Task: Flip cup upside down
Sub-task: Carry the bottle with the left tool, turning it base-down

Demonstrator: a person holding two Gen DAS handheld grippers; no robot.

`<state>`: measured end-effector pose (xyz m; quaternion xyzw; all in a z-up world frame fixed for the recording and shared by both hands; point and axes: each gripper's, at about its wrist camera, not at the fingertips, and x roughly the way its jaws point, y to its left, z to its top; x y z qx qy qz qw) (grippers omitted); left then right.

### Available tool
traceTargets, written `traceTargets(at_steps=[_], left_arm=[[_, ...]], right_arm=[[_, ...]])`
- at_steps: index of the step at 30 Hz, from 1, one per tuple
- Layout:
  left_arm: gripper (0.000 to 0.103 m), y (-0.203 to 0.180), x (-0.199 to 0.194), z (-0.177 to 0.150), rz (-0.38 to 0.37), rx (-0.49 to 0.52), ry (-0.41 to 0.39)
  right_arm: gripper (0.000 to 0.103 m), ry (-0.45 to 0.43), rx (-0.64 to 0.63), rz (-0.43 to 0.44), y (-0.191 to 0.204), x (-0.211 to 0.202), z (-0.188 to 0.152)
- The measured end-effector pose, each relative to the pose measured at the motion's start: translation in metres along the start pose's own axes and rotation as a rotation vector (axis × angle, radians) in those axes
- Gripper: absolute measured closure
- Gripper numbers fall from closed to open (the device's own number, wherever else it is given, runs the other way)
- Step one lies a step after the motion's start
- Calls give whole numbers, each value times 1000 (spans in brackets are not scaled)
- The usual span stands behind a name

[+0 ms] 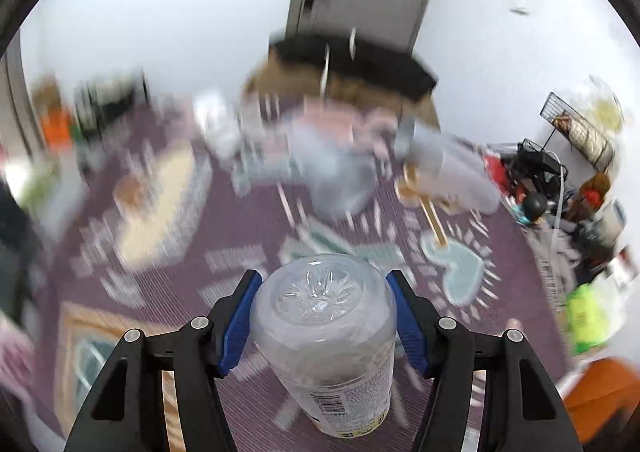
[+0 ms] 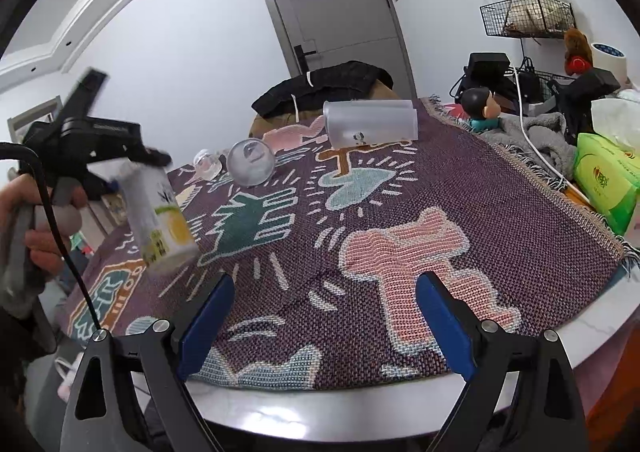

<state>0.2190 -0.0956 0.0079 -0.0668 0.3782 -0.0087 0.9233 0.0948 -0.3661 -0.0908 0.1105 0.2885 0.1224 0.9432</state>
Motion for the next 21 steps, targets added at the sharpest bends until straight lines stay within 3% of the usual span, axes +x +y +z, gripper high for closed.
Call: traceTargets(at_steps=[2, 11, 17, 21], left_arm=[[38, -3, -8, -2, 27, 56, -67], [38, -18, -8, -18, 95, 229, -226], [38, -27, -8, -29, 131, 305, -289], [38, -31, -3, -34, 114, 311, -287]], right_arm=[[11, -1, -1, -4, 0, 0, 0], [11, 6, 13, -21, -6, 3, -1], [11, 7, 21, -25, -9, 4, -2], [11, 12, 29, -25, -12, 6, -3]])
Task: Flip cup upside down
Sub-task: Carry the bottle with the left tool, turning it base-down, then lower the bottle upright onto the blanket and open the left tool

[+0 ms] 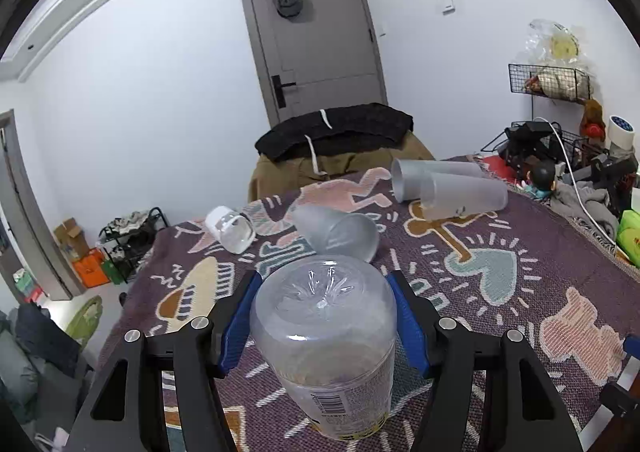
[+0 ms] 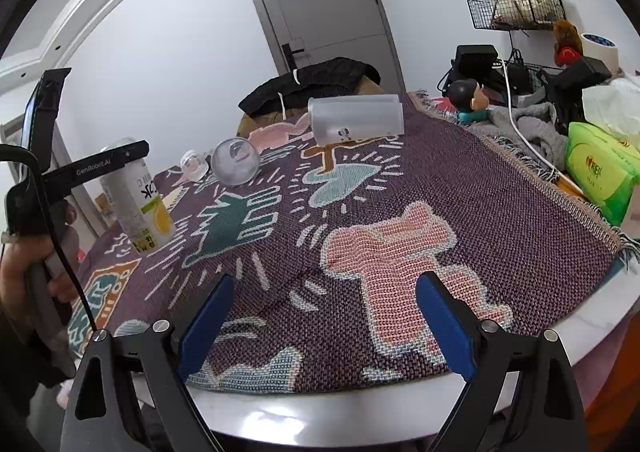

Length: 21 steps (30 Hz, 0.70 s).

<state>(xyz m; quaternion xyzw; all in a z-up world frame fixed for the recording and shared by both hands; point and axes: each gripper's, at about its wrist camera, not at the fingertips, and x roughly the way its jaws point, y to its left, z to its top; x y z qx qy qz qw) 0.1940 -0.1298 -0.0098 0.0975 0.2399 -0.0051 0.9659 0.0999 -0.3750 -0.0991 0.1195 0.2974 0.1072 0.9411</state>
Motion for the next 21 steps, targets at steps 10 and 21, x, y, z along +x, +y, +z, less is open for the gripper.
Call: traceTargets(at_steps=[10, 21], left_arm=[[38, -21, 15, -20, -58, -16, -3], [22, -23, 7, -26, -40, 45, -1]], right_arm=[[11, -5, -4, -7, -1, 0, 3], [11, 7, -6, 5, 1, 2, 2]])
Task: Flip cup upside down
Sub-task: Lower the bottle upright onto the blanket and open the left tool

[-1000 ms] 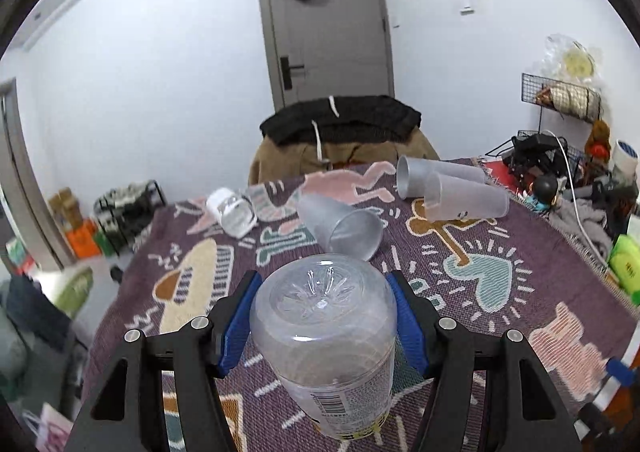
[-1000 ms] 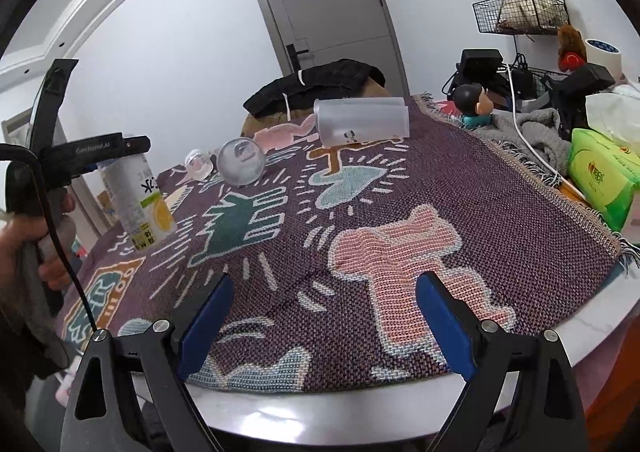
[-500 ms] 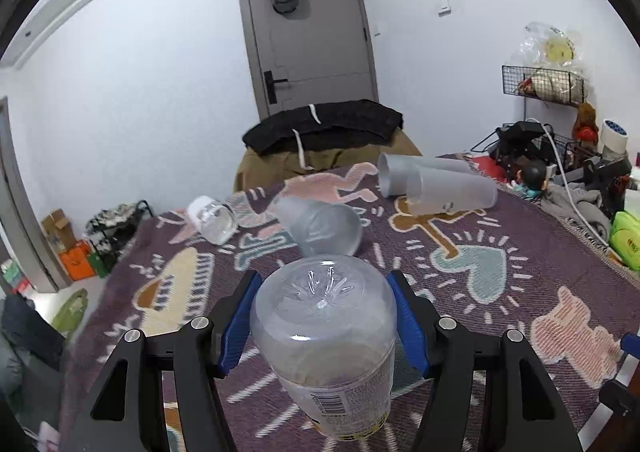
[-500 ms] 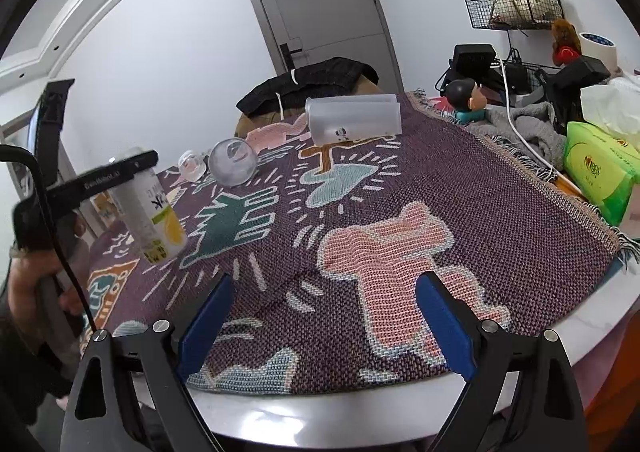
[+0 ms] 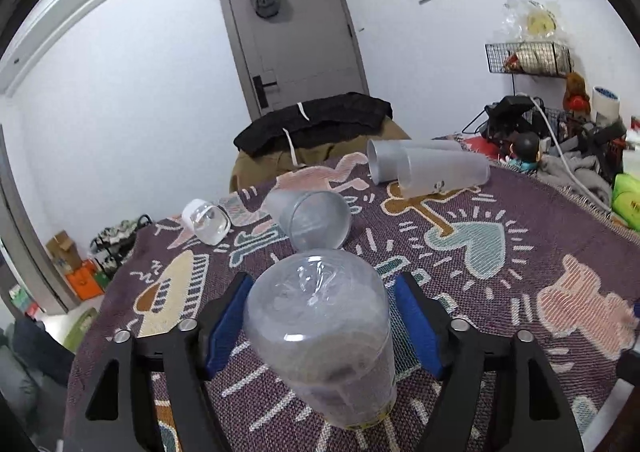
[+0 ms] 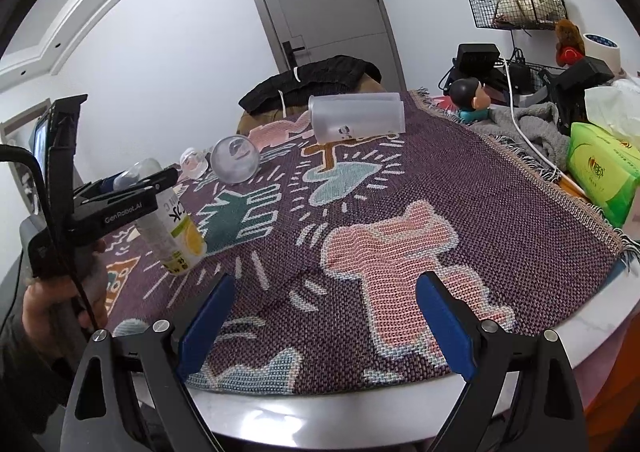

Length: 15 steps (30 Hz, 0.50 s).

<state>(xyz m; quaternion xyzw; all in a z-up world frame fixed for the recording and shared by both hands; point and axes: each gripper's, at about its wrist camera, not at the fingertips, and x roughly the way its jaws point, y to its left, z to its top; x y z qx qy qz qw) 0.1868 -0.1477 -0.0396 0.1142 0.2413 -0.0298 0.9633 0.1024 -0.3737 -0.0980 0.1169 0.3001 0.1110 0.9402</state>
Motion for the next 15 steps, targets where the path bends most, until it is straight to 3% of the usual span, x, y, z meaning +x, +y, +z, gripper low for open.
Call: traceTargets(at_steps=[2, 5, 15], left_arm=[[6, 7, -6, 4, -9, -34, -1], [1, 14, -23, 9, -23, -48, -38], [0, 39, -65, 15, -34, -69, -84]], right_arm=[[11, 3, 0, 6, 1, 0, 1], [11, 7, -3, 14, 5, 0, 4], [11, 9, -42, 15, 24, -5, 15]])
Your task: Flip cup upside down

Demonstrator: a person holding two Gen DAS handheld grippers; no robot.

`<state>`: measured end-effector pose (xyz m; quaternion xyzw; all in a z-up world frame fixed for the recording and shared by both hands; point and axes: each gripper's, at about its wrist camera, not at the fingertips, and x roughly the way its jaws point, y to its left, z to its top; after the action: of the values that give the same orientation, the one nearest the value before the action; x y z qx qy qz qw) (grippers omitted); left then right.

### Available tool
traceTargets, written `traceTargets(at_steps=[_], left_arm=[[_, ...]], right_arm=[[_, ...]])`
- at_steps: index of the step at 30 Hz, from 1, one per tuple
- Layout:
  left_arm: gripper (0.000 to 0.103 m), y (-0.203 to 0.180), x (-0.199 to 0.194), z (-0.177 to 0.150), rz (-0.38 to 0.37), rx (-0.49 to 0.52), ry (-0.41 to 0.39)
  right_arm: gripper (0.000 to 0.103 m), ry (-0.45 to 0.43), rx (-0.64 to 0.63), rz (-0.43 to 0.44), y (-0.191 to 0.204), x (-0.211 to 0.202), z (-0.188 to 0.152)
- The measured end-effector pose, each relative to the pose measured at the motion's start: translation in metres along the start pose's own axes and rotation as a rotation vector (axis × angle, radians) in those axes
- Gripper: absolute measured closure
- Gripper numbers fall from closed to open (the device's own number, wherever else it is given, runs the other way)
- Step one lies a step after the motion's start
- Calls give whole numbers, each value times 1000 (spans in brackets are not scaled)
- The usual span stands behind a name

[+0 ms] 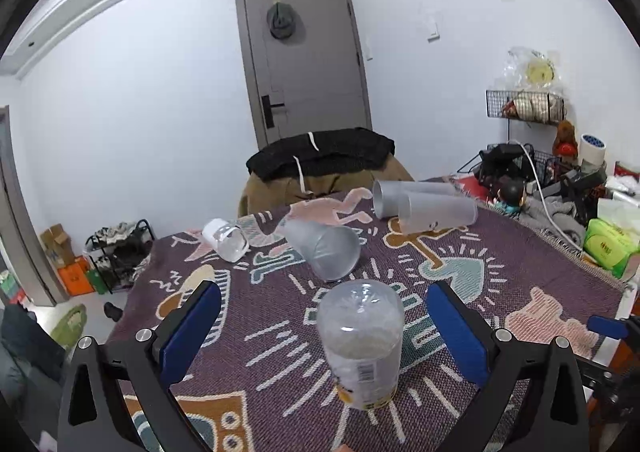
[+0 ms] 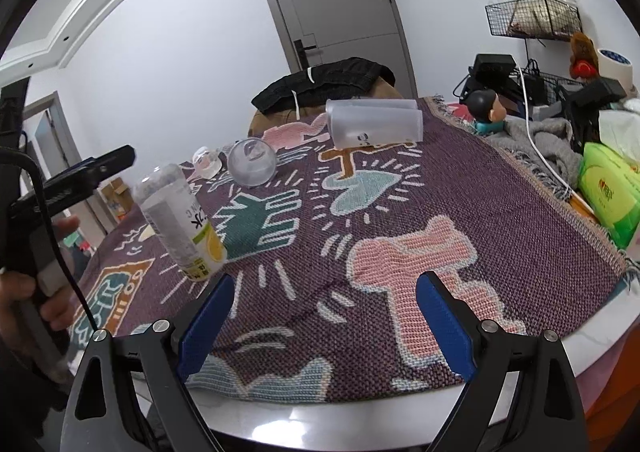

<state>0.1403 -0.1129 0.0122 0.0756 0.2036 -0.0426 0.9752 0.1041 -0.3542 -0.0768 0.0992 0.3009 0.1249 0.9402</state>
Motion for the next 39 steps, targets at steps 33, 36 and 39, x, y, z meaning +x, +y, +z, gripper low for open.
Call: traceTargets(at_steps=[33, 36, 39], left_arm=[[0, 102, -93, -70, 70, -158, -36], [0, 105, -100, -76, 79, -174, -38], [0, 105, -108, -85, 86, -209, -45]], right_arm=[[0, 2, -148, 46, 66, -20, 0], [0, 3, -153, 49, 68, -22, -3], [0, -3, -169, 52, 72, -24, -7]])
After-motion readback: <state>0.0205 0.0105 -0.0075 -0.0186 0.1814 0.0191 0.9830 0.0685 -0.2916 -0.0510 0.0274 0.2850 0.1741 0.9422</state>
